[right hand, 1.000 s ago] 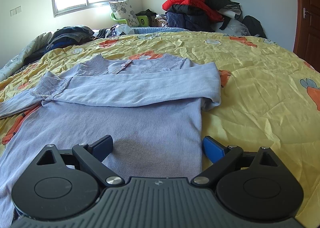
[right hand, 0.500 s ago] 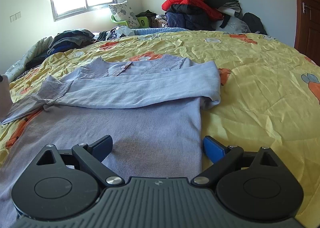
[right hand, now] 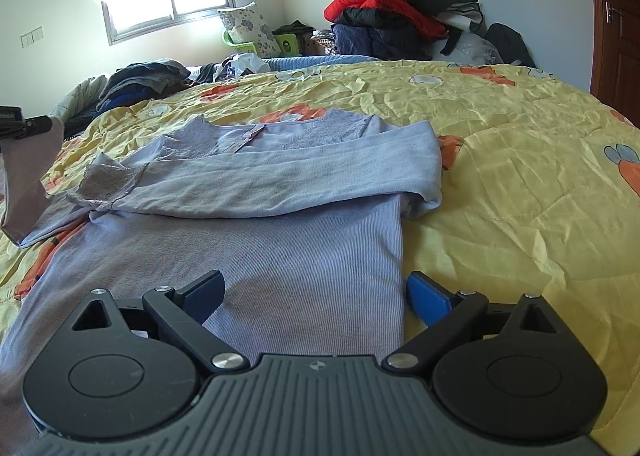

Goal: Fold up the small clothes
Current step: 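Lift the held sleeve off the bedspread with the left gripper, then carry the sleeve across the sweater body toward the folded sleeve, left gripper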

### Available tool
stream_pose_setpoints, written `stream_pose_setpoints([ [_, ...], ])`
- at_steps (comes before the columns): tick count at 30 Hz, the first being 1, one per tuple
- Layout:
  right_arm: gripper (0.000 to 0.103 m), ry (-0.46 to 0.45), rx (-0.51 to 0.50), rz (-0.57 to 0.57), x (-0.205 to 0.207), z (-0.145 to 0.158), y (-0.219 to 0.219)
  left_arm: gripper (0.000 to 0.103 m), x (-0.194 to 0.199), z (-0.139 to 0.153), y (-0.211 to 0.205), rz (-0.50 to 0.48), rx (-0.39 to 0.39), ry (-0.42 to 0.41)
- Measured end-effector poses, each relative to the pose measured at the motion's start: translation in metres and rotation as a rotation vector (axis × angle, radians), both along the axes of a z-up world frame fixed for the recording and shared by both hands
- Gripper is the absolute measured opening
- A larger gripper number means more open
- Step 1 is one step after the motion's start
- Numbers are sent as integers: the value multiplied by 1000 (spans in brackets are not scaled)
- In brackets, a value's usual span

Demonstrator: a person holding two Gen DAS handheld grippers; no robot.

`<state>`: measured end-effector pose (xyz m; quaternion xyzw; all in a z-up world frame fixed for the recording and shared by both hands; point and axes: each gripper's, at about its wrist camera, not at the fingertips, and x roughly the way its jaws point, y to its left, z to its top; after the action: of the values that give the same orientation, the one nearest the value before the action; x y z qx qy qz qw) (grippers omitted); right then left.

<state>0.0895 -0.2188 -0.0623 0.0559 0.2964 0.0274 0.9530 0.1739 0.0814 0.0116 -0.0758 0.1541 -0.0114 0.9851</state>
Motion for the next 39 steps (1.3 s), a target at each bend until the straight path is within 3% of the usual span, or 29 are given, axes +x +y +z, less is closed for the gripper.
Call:
stream_pose_setpoints([
  [19, 97, 1, 18, 4, 1, 1, -4, 3, 19, -6, -67, -116, 89, 47],
  [39, 97, -16, -154, -35, -21, 7, -6, 3, 26, -7, -145, -282, 174, 99],
])
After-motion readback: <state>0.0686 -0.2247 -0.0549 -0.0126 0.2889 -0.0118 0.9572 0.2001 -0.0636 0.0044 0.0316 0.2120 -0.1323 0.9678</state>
